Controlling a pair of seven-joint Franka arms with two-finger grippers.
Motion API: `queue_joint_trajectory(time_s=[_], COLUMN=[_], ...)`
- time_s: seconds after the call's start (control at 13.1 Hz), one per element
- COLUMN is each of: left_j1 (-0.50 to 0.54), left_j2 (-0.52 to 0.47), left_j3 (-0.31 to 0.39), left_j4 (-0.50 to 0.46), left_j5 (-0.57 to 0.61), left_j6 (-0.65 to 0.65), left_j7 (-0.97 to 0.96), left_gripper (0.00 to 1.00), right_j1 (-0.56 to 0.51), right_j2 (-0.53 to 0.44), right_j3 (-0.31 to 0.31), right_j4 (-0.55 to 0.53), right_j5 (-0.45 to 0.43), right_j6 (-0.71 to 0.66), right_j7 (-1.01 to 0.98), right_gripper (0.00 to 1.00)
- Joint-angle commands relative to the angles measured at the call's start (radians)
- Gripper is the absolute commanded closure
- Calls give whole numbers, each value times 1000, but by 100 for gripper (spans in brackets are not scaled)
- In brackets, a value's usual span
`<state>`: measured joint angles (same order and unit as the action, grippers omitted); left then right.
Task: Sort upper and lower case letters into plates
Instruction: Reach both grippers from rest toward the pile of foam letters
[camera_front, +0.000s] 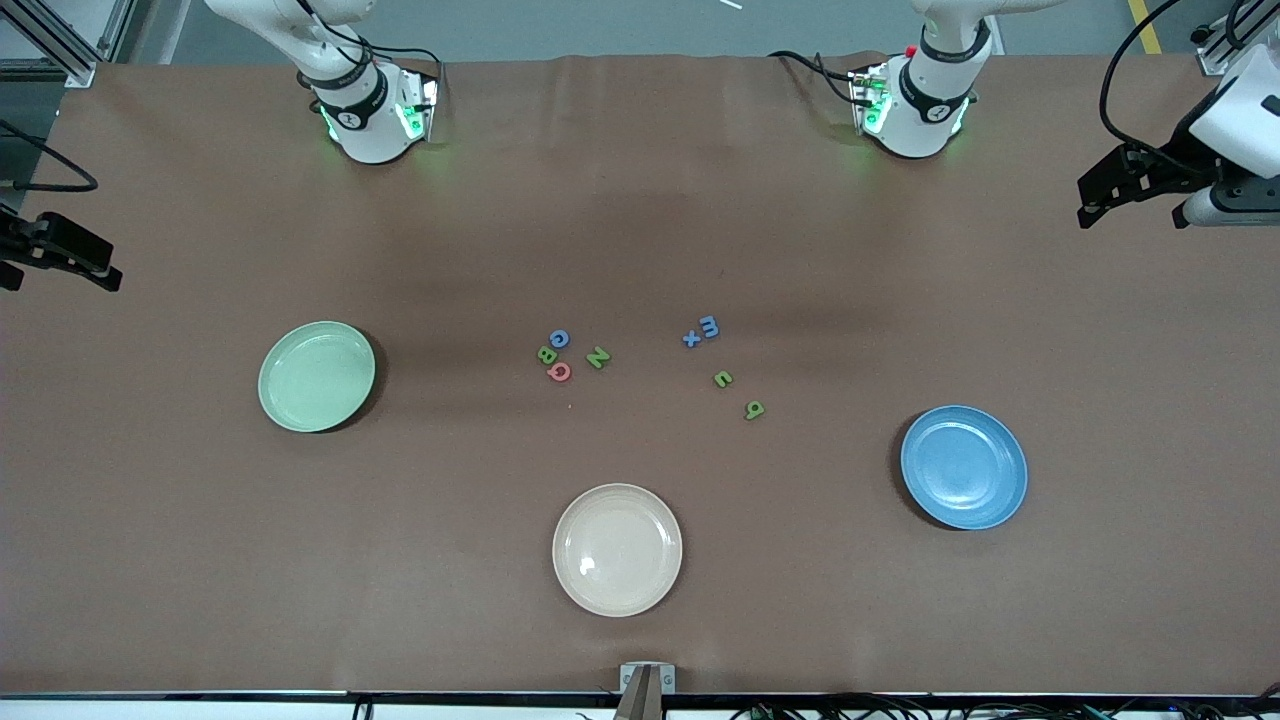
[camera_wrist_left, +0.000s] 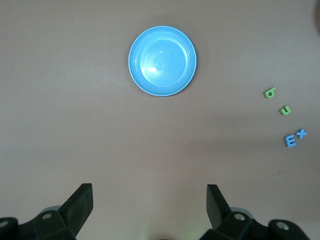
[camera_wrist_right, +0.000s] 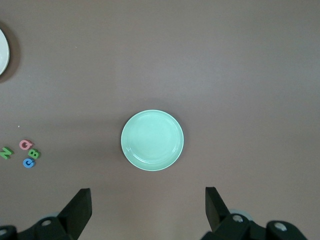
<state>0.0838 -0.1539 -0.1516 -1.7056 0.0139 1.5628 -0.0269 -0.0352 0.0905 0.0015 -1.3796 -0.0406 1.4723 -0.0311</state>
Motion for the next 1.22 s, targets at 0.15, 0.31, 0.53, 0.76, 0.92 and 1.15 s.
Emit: queue_joint_trajectory(time_s=[0.15, 0.31, 0.53, 0.76, 0.92, 1.15], left_j1=[5, -2, -24, -27, -45, -143], left_j2=[55, 97, 192, 273, 315, 431], left_j3=[0, -5, -61, -144, -189, -192], left_j4=[78, 89, 72, 23, -35, -58], left_j5=[-15, -17, -17, -15, -9, 47], left_j6=[-26, -27, 26, 176, 310, 451], left_j7=[13, 10, -89, -287, -410, -585], left_gripper=[0, 0, 0, 0, 0, 0], right_j1=[-17, -15, 17, 177, 247, 389], right_j2=[-20, -20, -25, -23, -23, -9], right_j3=[9, 11, 21, 22, 22, 22], right_j4=[-24, -30, -84, -201, -300, -447], right_j5=[-7, -5, 5, 10, 66, 107], right_j6=[2, 0, 3, 46, 161, 369], right_j7=[10, 11, 96, 258, 333, 489], right_gripper=[0, 0, 0, 0, 0, 0])
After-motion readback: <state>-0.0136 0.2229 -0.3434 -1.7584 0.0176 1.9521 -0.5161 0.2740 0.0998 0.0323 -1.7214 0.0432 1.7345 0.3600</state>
